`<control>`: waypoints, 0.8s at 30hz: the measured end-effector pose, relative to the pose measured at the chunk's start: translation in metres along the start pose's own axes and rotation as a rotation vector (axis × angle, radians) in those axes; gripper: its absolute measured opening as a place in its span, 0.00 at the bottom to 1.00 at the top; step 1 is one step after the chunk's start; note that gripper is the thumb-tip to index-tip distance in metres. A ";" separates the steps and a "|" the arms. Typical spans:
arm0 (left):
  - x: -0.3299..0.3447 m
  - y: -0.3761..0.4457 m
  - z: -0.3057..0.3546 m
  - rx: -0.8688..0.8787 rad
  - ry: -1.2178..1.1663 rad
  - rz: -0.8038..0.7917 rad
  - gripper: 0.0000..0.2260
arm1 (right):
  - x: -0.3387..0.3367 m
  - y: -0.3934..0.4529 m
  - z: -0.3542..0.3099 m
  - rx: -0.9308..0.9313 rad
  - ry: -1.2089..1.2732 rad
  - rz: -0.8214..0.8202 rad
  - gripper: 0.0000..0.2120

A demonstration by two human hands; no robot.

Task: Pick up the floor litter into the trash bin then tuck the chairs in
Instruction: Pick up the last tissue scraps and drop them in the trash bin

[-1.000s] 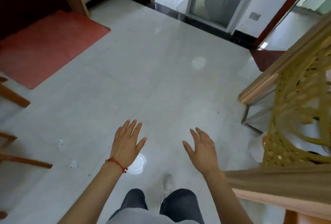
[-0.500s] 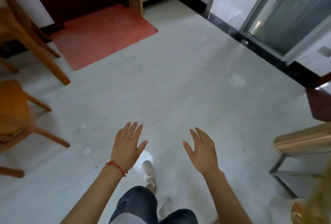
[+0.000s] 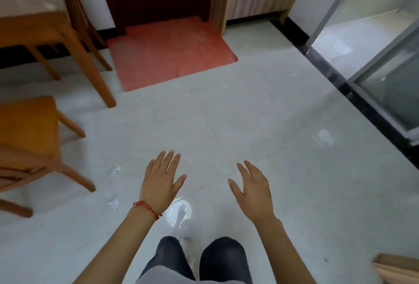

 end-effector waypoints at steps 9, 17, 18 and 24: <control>-0.028 0.046 -0.081 -0.352 0.010 0.115 0.31 | 0.045 0.129 -0.098 -0.338 0.014 -0.173 0.37; -0.047 0.047 -0.122 -0.758 0.013 0.210 0.30 | 0.083 0.205 -0.187 -0.721 -0.008 -0.374 0.39; -0.048 0.044 -0.126 -0.811 0.011 0.224 0.30 | 0.089 0.209 -0.197 -0.767 -0.015 -0.402 0.39; -0.043 0.004 -0.144 -1.114 -0.012 0.281 0.31 | 0.126 0.208 -0.249 -1.015 -0.040 -0.549 0.26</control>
Point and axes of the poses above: each hand's wrist, its own y-axis towards the middle knuckle, its own x-axis out of the palm, z = x × y, the point moved 9 cm from there along y, towards the middle knuckle, and after that the axes turned 11 degrees about z, right-handed, at the moved point
